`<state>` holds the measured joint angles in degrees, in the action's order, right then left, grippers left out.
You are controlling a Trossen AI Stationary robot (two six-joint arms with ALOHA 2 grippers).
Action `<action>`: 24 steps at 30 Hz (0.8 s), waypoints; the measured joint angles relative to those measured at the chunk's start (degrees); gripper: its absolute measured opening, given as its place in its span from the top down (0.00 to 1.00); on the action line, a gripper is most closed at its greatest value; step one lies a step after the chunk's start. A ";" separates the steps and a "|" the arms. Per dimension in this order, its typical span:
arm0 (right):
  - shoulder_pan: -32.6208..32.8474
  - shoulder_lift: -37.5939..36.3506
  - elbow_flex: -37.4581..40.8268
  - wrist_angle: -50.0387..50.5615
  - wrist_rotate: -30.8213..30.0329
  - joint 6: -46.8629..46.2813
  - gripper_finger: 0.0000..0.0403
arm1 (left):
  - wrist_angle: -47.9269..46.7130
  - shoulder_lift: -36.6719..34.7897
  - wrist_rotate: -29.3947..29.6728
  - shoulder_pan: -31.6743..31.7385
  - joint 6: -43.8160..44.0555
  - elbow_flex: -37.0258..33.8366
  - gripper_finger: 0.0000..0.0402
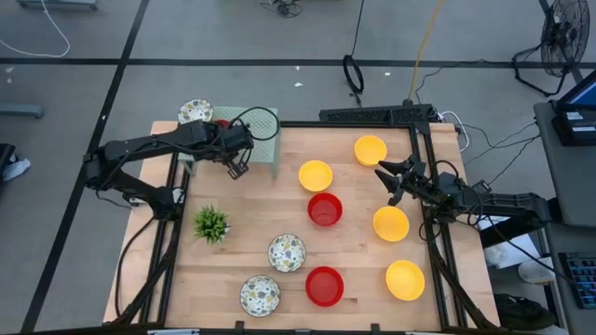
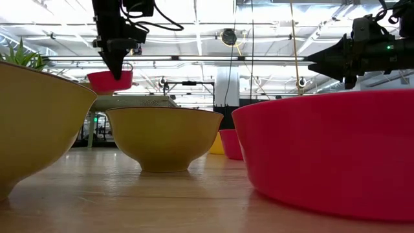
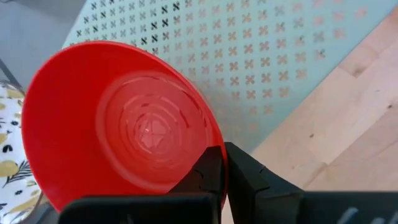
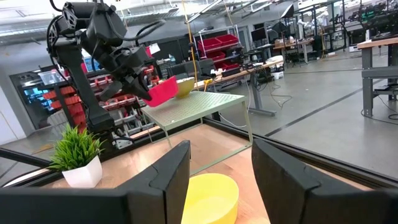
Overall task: Pick & Place Mini bowls
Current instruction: Put the red bowl on the shelf, then stack the white patterned bowl on the white patterned bowl on the shelf
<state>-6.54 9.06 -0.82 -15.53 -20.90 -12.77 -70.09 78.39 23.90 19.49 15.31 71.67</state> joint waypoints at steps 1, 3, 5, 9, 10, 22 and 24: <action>0.00 0.00 0.00 0.00 0.01 0.01 0.60 | -0.13 0.27 -0.15 0.00 -0.01 -0.02 0.97; 0.02 0.00 0.01 0.00 -0.01 0.01 0.60 | -0.02 0.77 -0.28 0.00 -0.09 -0.04 0.95; -0.01 0.01 0.01 0.00 0.00 0.02 0.60 | -0.03 1.30 -0.30 0.00 -0.15 -0.04 0.95; 0.00 0.02 0.00 0.00 -0.01 0.01 0.60 | 0.21 2.29 -0.20 0.20 -0.39 -0.04 0.97; 0.01 0.02 0.00 0.00 -0.01 0.01 0.60 | 0.15 2.37 -0.22 0.36 -0.40 -0.04 0.97; 0.00 0.02 0.01 0.00 -0.01 0.01 0.60 | 0.11 2.34 -1.42 1.14 -1.33 -0.04 0.88; 0.01 0.02 0.00 0.00 0.01 0.01 0.60 | 0.11 2.34 -1.40 1.14 -1.31 -0.04 0.86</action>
<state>-6.54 9.08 -0.82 -15.53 -20.90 -12.76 -69.97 80.73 22.50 20.62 14.00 71.64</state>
